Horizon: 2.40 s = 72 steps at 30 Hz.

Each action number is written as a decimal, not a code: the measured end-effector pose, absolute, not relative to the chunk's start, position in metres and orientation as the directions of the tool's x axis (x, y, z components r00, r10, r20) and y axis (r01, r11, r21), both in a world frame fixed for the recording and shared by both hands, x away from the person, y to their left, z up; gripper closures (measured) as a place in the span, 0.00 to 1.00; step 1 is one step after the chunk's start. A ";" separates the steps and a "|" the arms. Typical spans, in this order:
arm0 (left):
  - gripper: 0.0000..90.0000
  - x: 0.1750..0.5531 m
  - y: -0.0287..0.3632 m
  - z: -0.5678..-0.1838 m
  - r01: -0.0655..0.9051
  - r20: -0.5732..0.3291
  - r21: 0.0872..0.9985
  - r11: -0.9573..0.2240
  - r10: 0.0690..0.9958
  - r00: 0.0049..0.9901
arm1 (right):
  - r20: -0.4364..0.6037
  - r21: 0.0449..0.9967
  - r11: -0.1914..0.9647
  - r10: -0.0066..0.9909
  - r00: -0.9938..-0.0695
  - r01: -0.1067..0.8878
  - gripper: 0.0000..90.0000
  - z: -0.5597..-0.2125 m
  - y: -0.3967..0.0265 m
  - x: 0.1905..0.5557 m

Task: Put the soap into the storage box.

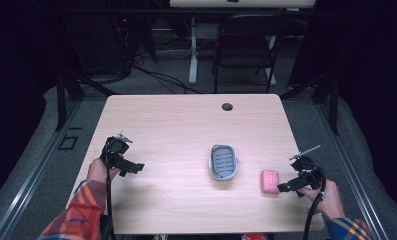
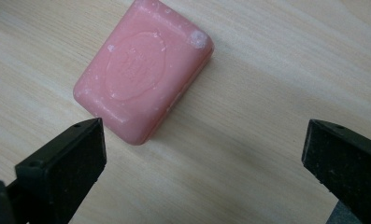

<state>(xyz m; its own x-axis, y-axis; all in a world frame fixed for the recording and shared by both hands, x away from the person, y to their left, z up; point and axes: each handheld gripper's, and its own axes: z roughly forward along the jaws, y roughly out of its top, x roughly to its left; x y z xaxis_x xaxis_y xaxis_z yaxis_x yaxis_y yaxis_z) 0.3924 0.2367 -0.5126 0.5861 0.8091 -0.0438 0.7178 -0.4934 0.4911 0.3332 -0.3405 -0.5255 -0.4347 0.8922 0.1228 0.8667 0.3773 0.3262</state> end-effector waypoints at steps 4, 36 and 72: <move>0.00 0.393 0.237 -0.513 0.719 -0.045 0.490 -0.492 0.810 0.585 | 0.127 0.317 0.383 0.889 -0.439 0.867 0.00 -0.526 -0.340 0.335; 0.00 0.390 0.239 -0.511 0.718 -0.049 0.507 -0.478 0.815 0.577 | 0.099 0.307 0.365 0.906 -0.411 0.879 0.00 -0.527 -0.303 0.341; 0.00 0.388 0.235 -0.509 0.698 -0.020 0.506 -0.507 0.802 0.597 | -0.053 0.204 0.511 0.857 -0.512 0.835 0.41 -0.545 -0.271 0.354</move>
